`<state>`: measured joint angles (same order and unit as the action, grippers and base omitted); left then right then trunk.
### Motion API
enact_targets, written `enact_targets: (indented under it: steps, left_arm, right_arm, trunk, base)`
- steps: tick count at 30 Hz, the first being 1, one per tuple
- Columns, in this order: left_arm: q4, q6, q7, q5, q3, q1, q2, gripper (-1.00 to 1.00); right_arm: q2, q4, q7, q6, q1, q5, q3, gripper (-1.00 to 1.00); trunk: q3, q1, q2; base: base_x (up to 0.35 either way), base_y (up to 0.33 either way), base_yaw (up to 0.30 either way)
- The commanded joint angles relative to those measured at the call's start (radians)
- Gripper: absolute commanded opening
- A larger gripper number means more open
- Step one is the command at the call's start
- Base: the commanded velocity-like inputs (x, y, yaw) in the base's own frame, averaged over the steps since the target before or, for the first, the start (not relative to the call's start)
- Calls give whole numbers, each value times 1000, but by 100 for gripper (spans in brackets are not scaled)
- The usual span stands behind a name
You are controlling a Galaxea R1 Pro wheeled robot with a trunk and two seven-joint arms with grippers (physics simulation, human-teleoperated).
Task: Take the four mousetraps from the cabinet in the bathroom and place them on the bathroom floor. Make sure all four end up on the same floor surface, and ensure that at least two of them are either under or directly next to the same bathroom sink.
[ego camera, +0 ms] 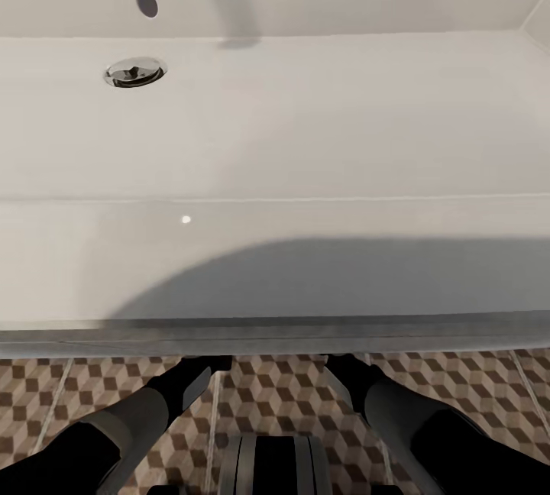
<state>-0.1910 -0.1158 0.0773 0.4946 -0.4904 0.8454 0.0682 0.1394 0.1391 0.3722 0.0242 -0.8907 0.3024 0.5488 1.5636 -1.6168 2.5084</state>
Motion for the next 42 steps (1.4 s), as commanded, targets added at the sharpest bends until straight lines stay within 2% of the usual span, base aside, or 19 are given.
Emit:
enact_targets:
  steps: [1,31,34,38,42]
  left_arm:
    - [-2,-5,7,8,-8,1,-1,100]
    - [-4,-3,7,8,-8,1,0,100]
    - [-4,-4,7,8,-8,1,0,100]
    - [-4,-4,7,7,-8,1,1,100]
    - [-4,-4,7,7,-8,1,1,100]
  right_arm:
    - [0,-1,2,3,-1,12,8,-100]
    - [1,-4,2,-1,-1,11,8,-100]
    - [0,-5,2,-32,-6,12,7,-100]
    - [-2,-8,3,-120,-30,13,6,-100]
    - [-3,-11,4,-151,-38,14,5,-100]
  trunk:
    - [1,0,0]
    - [1,0,0]
    - [1,0,0]
    - [1,0,0]
    - [1,0,0]
  base:
    - [0,0,0]
    - [0,0,0]
    - [0,0,0]
    - [0,0,0]
    - [0,0,0]
